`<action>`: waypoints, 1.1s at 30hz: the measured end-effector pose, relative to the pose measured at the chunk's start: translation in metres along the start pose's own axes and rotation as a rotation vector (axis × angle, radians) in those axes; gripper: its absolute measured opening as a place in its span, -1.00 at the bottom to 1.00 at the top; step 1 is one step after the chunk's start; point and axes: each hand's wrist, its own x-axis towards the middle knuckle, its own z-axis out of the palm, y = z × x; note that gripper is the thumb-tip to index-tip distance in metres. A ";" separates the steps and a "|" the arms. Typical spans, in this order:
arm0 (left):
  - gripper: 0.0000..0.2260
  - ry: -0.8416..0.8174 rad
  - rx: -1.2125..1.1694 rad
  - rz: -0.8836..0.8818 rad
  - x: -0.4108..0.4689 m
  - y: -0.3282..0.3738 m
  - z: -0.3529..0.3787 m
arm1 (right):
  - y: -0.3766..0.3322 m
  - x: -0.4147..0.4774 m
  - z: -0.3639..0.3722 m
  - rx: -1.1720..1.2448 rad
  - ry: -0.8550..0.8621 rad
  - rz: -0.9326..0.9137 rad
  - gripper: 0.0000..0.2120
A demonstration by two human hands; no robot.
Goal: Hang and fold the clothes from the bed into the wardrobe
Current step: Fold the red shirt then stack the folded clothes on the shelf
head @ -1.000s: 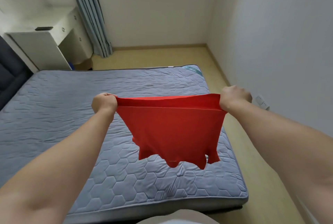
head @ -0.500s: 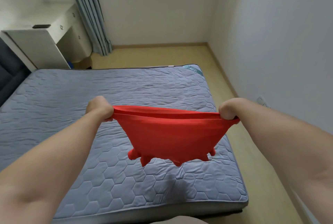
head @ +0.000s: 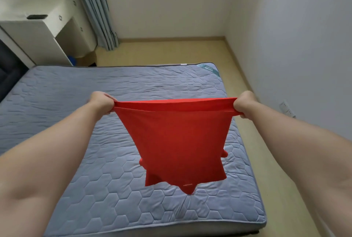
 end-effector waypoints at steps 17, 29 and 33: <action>-0.58 0.187 -0.070 0.311 -0.009 -0.057 0.027 | 0.031 0.002 0.049 0.319 0.246 -0.082 -0.84; -0.53 -0.303 0.673 0.490 0.025 -0.354 0.210 | 0.270 0.023 0.319 -0.355 -0.165 0.071 -0.78; -0.41 -0.436 0.908 0.475 0.013 -0.442 0.249 | 0.344 0.006 0.395 -0.387 -0.207 0.133 -0.83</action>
